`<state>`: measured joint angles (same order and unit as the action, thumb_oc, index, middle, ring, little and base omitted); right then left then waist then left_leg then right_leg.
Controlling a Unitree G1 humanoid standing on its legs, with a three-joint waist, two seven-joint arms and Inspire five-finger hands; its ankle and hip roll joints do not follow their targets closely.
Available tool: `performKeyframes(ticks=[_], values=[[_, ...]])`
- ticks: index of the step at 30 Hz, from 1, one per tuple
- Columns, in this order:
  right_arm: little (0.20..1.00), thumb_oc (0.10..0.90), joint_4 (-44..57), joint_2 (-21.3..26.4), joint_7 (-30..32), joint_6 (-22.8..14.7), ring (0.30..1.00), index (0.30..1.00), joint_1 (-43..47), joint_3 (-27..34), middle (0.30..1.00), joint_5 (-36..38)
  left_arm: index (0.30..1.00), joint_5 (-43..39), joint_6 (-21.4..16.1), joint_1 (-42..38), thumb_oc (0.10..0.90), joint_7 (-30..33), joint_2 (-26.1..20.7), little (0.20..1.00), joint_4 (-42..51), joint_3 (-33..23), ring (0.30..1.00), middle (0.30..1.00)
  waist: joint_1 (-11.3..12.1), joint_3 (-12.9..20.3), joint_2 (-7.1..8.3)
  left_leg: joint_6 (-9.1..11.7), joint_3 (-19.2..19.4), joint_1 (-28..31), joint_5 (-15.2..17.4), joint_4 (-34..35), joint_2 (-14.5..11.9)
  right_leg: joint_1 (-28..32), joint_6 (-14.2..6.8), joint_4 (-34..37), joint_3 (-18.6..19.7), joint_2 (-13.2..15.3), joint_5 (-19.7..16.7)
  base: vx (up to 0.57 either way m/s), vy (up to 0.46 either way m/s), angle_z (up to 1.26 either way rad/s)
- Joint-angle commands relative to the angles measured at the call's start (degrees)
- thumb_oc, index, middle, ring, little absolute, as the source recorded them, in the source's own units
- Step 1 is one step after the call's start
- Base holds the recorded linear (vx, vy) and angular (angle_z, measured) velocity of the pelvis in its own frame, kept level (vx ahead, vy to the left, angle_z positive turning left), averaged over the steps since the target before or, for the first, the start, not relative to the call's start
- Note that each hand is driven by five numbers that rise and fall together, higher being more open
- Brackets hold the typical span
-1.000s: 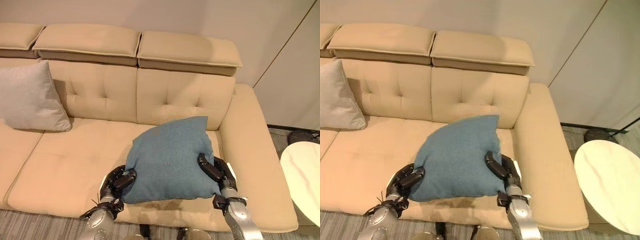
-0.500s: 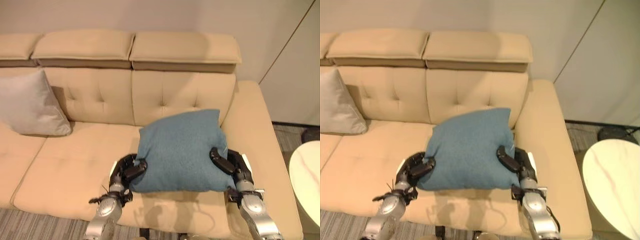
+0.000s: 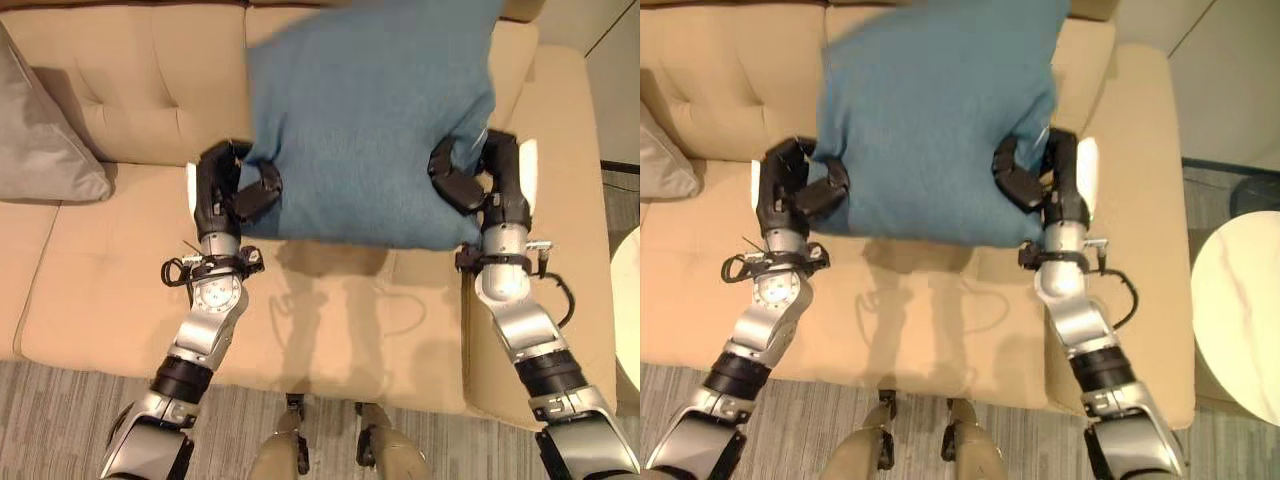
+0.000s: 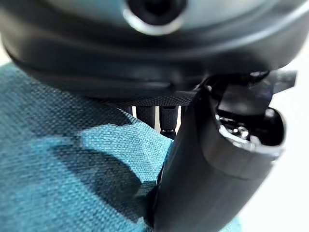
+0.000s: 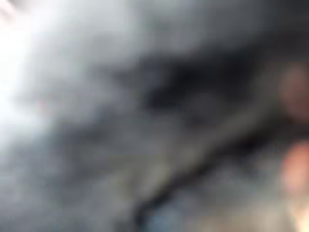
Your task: Pick up all the scattered cushions and arrange them neatly on the sofa.
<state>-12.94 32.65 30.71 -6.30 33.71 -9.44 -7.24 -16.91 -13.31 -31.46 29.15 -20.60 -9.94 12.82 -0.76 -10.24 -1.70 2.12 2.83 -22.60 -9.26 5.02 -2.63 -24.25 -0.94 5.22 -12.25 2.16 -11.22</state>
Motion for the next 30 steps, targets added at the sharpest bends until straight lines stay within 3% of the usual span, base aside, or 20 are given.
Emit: performKeyframes(ticks=[1,4,5,8,9,10,11,14,22,30], values=[[0.300,0.400,7.03,0.14,7.29,-8.67,0.300,0.300,11.37,-2.44,0.300,-9.44,0.300,7.99,-11.98,-13.45,0.400,2.73,0.25,0.300,8.46,5.81,0.300,0.300,0.15,4.69,4.25,0.63,-0.72,-0.98,6.09,-0.02,3.71,-0.59,-6.62,-0.22,4.32,1.92,5.14,-0.02,-0.042,0.14],[0.300,0.400,-1.05,1.06,9.68,-6.63,0.300,0.300,17.99,-5.81,0.300,-8.14,0.300,5.40,-11.11,-19.57,0.400,4.30,0.35,0.300,-0.38,8.76,0.300,0.300,0.16,4.29,4.35,1.07,-0.92,-3.23,5.27,-0.02,3.62,-2.73,-6.86,-0.22,4.21,1.97,4.60,-0.03,-0.043,0.04],[0.300,0.400,-10.11,0.78,10.24,-5.47,0.300,0.300,24.40,-9.54,0.300,-5.11,0.300,3.15,-10.30,-25.73,0.400,4.95,0.13,0.300,-10.09,11.22,0.300,0.300,0.10,3.82,4.31,1.22,-1.05,-4.66,4.70,-0.02,3.53,-4.06,-7.01,-0.22,4.14,1.96,4.22,-0.06,-0.044,0.03],[0.300,0.400,-23.93,-2.87,8.99,-5.18,0.300,0.300,33.13,-13.06,0.300,5.18,0.300,-1.76,-9.38,-36.00,0.400,4.77,-0.42,0.300,-25.17,14.98,0.300,0.300,-0.11,2.99,4.02,1.40,-1.44,-6.67,3.86,-0.02,3.43,-6.01,-7.23,-0.22,4.30,1.83,3.41,-0.06,-0.023,0.06],[0.328,0.419,-30.09,-4.57,6.55,-5.39,0.328,0.328,36.07,-13.96,0.328,12.20,0.719,-5.97,-8.59,-39.87,0.679,2.67,-0.36,0.719,-32.20,16.55,0.719,0.719,-0.32,2.67,3.83,1.42,-1.54,-7.43,3.56,-0.02,3.45,-6.84,-7.36,-0.22,4.56,1.71,2.94,-0.05,-0.007,0.03],[0.540,0.560,-36.12,-4.80,3.92,-5.07,0.540,0.540,39.47,-15.83,0.540,16.97,0.900,-8.57,-7.73,-43.28,0.800,0.69,-1.28,0.900,-38.26,17.94,0.900,0.900,-0.41,2.26,3.71,1.45,-1.66,-8.19,3.24,-0.02,3.36,-7.51,-7.44,-0.22,4.69,1.62,2.67,-0.05,-0.011,-0.02],[0.900,0.800,-40.13,-5.04,2.25,-4.83,0.900,0.900,42.22,-17.79,0.900,19.69,0.900,-9.72,-7.07,-46.17,0.800,-0.92,-2.23,0.900,-42.31,19.05,0.900,0.900,-0.42,1.96,3.57,1.49,-1.79,-8.71,2.91,-0.02,3.28,-8.09,-7.47,-0.22,4.72,1.60,2.45,-0.03,-0.021,-0.06],[0.900,0.800,-44.60,-5.59,-3.18,-3.49,0.900,0.900,45.51,-21.84,0.900,24.19,0.900,-10.79,-6.23,-48.65,0.800,-3.44,-4.26,0.900,-44.29,19.92,0.900,0.900,-0.61,1.00,3.07,1.52,-2.06,-10.14,2.50,-0.02,3.24,-9.93,-7.56,-0.22,4.93,1.31,1.94,-0.01,-0.020,-0.08],[0.900,0.800,-40.76,-3.87,-4.93,-3.51,0.900,0.900,41.76,-23.04,0.900,22.73,0.900,-11.67,-6.24,-41.70,0.800,-4.92,-5.39,0.900,-39.43,17.46,0.900,0.900,-0.79,1.87,2.74,1.50,-2.16,-11.45,2.47,-0.02,3.72,-11.50,-7.49,-0.22,4.78,1.05,1.96,0.00,-0.019,0.01],[0.900,0.800,-33.86,1.94,-3.98,-4.99,0.900,0.900,32.47,-15.38,0.900,21.53,0.900,-12.16,-6.71,-30.49,0.800,-6.16,-11.09,0.900,-32.96,11.08,0.900,0.900,-0.83,3.25,2.57,1.53,-2.26,-11.75,2.88,-0.02,4.11,-11.72,-7.56,-0.22,4.43,1.17,2.40,0.00,-0.003,-0.01]])
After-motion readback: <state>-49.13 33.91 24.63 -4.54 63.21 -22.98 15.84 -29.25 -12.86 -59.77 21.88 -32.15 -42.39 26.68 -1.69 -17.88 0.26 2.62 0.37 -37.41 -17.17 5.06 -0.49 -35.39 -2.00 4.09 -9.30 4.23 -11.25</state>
